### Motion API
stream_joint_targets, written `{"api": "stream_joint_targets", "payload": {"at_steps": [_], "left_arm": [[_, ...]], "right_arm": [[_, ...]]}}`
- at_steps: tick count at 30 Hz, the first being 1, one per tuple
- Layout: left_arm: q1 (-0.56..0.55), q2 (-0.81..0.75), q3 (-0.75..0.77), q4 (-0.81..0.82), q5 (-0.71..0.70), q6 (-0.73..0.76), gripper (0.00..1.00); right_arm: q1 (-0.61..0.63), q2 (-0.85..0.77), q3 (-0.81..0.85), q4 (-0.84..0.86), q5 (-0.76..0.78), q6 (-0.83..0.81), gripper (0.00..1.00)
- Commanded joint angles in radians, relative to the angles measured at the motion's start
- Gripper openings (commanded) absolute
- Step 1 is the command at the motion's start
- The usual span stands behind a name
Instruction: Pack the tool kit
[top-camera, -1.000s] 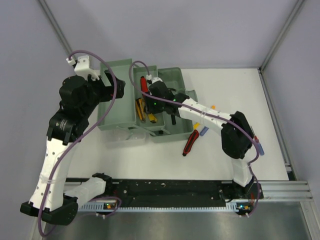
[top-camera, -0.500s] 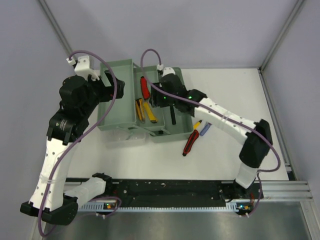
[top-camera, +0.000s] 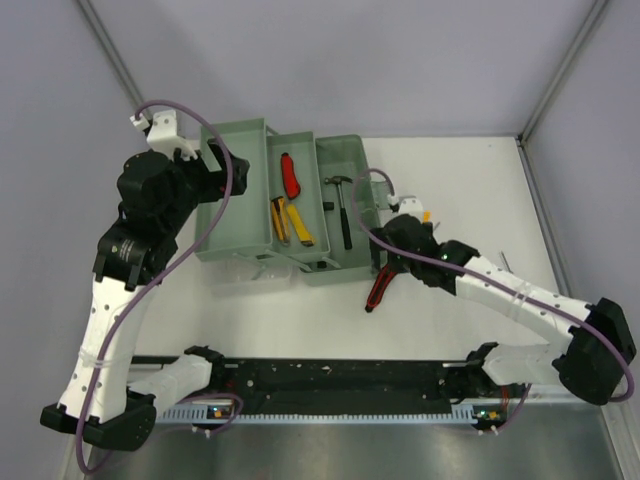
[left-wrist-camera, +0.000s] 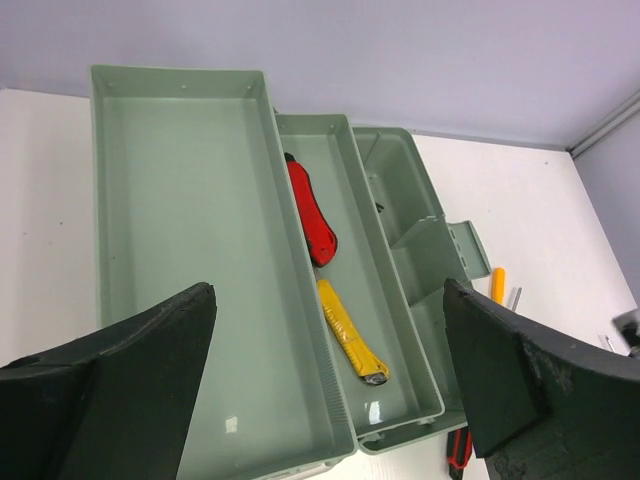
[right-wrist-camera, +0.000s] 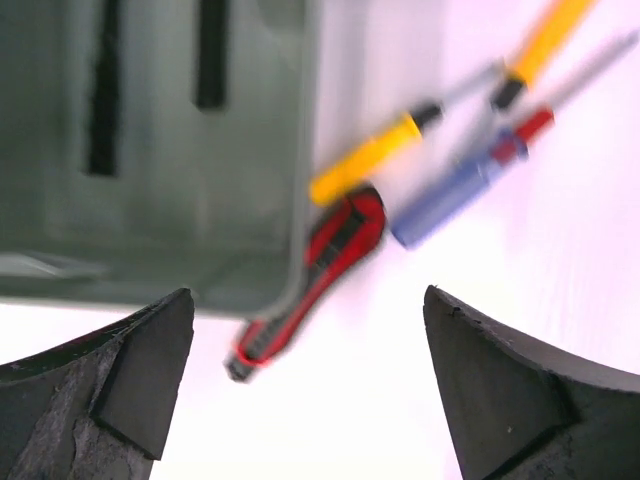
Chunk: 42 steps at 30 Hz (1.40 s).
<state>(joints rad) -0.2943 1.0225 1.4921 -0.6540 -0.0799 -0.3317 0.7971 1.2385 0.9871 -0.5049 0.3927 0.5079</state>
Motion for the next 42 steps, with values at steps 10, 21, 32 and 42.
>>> {"api": "stream_joint_targets", "payload": {"at_steps": [10,21,32,42], "left_arm": [[0.006,-0.016,-0.007,0.079,0.002,-0.027,0.98],[0.006,-0.025,-0.006,0.059,-0.004,-0.024,0.98],[0.006,-0.024,-0.001,0.051,-0.006,-0.021,0.98],[0.007,-0.022,-0.004,0.057,-0.009,-0.013,0.98]], "right_arm": [[0.002,-0.165,-0.344,0.18,-0.104,0.006,0.98],[0.079,0.038,-0.354,0.315,0.053,0.081,0.96],[0.094,0.148,-0.341,0.255,0.222,0.239,0.95],[0.09,-0.013,-0.464,0.24,0.242,0.34,0.89]]}}
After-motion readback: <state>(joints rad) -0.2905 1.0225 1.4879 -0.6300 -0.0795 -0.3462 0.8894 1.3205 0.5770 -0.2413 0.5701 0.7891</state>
